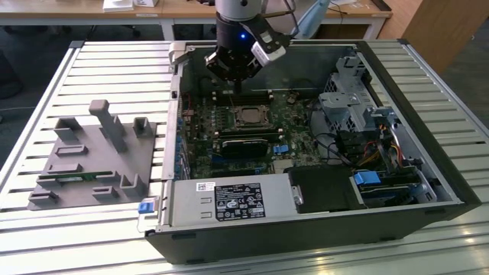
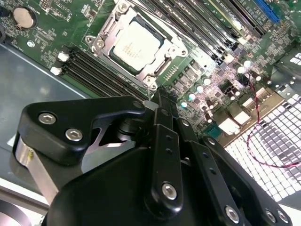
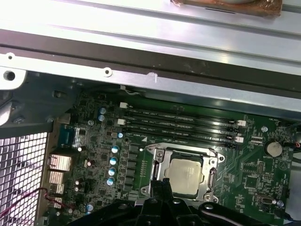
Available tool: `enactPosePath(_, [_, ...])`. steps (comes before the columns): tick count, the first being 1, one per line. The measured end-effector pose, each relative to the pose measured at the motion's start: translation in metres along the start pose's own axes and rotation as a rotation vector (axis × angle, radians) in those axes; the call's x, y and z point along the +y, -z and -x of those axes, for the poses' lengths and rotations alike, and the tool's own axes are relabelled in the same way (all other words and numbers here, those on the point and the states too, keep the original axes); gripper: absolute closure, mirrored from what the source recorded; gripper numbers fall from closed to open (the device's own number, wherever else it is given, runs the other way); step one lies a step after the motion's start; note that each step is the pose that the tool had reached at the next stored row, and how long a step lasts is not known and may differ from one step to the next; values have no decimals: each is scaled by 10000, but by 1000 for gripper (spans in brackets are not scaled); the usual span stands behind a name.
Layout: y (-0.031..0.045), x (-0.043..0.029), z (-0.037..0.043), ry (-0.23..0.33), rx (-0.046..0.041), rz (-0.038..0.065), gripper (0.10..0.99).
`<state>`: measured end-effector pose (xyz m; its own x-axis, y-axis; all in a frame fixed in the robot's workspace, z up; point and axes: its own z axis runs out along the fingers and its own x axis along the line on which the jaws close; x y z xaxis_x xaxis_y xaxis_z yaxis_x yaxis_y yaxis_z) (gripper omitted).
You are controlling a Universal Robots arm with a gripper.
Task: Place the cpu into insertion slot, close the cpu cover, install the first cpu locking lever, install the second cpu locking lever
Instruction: 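Install the first cpu locking lever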
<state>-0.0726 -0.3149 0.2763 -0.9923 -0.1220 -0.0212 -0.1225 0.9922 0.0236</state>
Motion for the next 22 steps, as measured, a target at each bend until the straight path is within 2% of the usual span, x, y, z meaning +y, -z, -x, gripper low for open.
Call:
enactPosePath(4, [-8,11,-56,-1,-4,2,980])
enactPosePath(9, [-68,29,-88,-2,-3,1,980])
enactPosePath(15, [-115,49,-180,-117,-4,-3,980])
enactPosePath(22, [-136,51,-188,-143,-5,-3,980])
